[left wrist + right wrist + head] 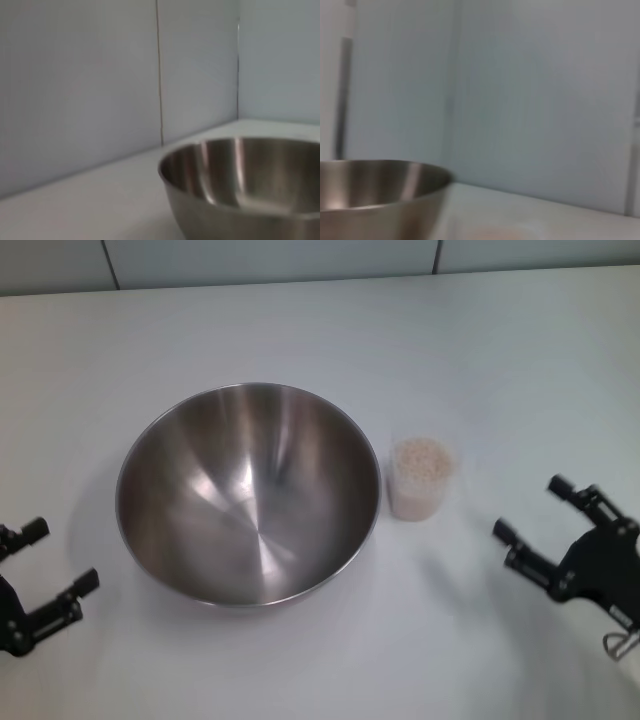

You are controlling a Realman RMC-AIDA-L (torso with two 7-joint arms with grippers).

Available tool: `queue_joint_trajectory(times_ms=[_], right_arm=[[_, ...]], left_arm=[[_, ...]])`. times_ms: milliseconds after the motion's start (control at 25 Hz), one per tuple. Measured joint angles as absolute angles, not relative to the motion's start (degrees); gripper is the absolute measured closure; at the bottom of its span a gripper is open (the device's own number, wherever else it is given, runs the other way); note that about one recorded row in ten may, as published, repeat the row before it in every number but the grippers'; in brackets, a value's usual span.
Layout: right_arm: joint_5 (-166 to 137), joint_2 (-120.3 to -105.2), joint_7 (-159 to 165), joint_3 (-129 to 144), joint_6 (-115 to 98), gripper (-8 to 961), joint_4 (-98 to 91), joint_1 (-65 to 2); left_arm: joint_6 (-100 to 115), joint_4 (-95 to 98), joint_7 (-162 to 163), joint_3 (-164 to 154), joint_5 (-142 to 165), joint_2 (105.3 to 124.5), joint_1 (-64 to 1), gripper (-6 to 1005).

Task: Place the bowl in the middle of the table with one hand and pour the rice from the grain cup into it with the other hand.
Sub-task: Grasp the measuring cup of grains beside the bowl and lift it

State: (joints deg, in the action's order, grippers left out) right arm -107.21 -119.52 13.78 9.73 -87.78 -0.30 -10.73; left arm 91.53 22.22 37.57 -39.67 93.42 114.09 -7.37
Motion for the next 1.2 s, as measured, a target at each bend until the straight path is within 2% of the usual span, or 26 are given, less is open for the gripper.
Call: queue_joint_trajectory(times_ms=[360, 1200], right_arm=[[-107.21, -119.62, 2.97, -1.72, -79.38, 189, 7.14, -13.17], [-107.32, -119.61, 2.85, -2.15, -72.97, 206, 8.79, -18.25]], left_arm=[[89.37, 21.77, 37.15, -39.72, 96.7, 115.38, -7.67, 188], [89.21, 21.64, 37.36, -39.81, 96.76, 115.57, -8.0, 188]])
